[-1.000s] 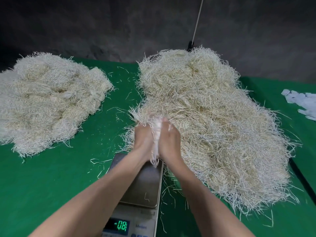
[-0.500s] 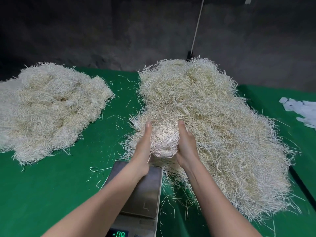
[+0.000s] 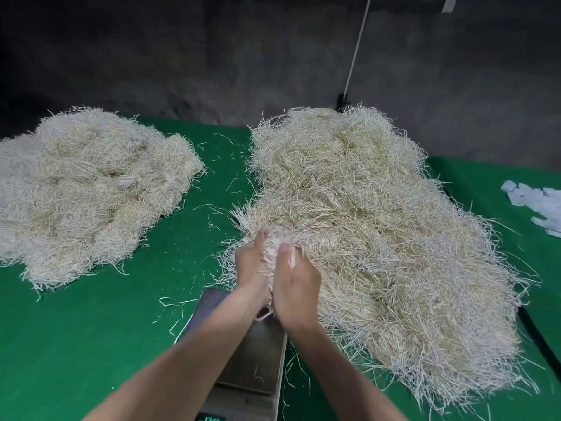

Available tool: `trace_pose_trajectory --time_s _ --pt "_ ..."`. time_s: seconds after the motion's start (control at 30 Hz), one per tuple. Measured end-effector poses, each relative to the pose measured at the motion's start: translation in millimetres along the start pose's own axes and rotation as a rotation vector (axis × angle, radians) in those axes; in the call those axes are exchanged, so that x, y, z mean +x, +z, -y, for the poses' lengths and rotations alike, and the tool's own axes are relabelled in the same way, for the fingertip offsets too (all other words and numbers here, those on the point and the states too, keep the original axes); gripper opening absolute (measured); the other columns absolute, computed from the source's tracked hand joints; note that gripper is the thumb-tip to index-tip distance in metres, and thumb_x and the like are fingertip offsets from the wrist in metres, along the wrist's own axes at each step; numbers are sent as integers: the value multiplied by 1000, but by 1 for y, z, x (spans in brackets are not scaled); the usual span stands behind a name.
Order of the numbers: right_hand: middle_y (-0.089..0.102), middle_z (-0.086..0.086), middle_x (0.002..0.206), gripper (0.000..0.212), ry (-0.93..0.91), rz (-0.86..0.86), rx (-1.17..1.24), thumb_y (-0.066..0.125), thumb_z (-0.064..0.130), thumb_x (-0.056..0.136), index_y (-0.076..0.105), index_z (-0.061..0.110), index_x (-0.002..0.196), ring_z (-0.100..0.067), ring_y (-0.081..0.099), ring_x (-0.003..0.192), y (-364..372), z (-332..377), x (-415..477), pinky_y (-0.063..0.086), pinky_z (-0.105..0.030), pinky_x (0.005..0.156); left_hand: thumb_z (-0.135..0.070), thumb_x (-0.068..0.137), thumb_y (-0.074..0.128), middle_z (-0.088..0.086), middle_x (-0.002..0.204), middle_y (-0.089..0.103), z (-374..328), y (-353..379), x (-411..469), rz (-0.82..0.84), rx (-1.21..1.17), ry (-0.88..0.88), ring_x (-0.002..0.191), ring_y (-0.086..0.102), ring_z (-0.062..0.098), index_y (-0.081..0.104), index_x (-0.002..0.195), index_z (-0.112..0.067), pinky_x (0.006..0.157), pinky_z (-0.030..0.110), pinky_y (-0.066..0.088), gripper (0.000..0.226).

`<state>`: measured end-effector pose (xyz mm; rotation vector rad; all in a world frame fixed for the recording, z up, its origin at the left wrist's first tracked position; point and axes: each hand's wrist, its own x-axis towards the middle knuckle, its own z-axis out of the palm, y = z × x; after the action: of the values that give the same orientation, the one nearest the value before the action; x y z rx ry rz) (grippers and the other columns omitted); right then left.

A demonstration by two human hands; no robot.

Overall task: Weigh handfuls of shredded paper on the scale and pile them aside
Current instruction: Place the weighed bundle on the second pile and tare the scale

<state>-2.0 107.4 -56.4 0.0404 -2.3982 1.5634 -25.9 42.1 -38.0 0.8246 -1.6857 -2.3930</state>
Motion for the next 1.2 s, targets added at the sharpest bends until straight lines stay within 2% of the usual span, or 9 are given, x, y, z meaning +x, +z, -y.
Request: trace_pose_trajectory --time_s 0.13,0.23,0.4,0.5,0.7,0.83,0.93,1.03,1.2 --pt "49 11 64 33 88 138 55 34 33 101 48 31 71 1 44 54 -12 -3 12 33 -11 46 -32 97 52 -1 53 37 5 -8 0 99 81 -3 49 37 14 49 71 -14 52 27 33 31" --pt "51 17 115 11 184 236 307 47 44 93 50 41 103 2 50 99 -32 -1 18 38 -15 69 -35 93 55 -13 46 27 -8 -21 1 69 234 217 41 25 8 35 58 -24 51 25 23 42" --pt "21 15 154 81 132 411 259 43 78 77 20 42 146 -6 29 133 -13 15 -6 30 -36 105 -47 91 55 -16 35 32 -10 -42 -4 229 514 428 32 28 4 39 45 -28 52 22 35 52" --pt "42 -5 144 89 290 292 211 52 63 81 18 19 150 -9 47 125 4 14 -12 40 -29 98 -66 88 38 -22 84 62 -21 -50 -10 253 333 297 77 60 -5 64 92 -36 70 17 45 39" --pt "43 -12 143 86 400 62 344 54 59 83 26 9 147 -25 45 126 28 17 -10 38 -21 90 -85 73 23 -13 150 32 -8 -92 -23 300 158 62 138 30 11 31 145 -34 111 42 27 88" --pt "39 -16 146 90 249 98 180 42 69 79 38 1 139 -26 37 135 60 26 -25 28 -32 111 -65 85 38 -20 107 63 -8 -85 -20 183 104 200 94 58 -9 61 111 -23 74 6 44 55" --pt "47 -16 128 57 159 6 108 44 50 92 51 4 126 -18 42 115 67 28 -29 24 -15 91 -50 92 50 10 79 67 -10 -103 -6 17 411 527 68 58 24 62 94 -9 67 34 50 42" --pt "57 -2 90 66 164 4 133 40 70 84 62 8 90 -18 51 86 77 28 -40 37 -26 73 -53 85 55 2 69 60 -9 -119 2 38 639 610 52 46 13 50 113 -22 54 29 42 42" --pt "43 -8 93 64 394 -138 280 41 72 77 48 11 96 -16 39 86 89 23 -24 29 -29 75 -39 91 58 -7 125 54 -14 -127 9 229 -45 2 115 52 8 39 126 -22 102 24 33 42"
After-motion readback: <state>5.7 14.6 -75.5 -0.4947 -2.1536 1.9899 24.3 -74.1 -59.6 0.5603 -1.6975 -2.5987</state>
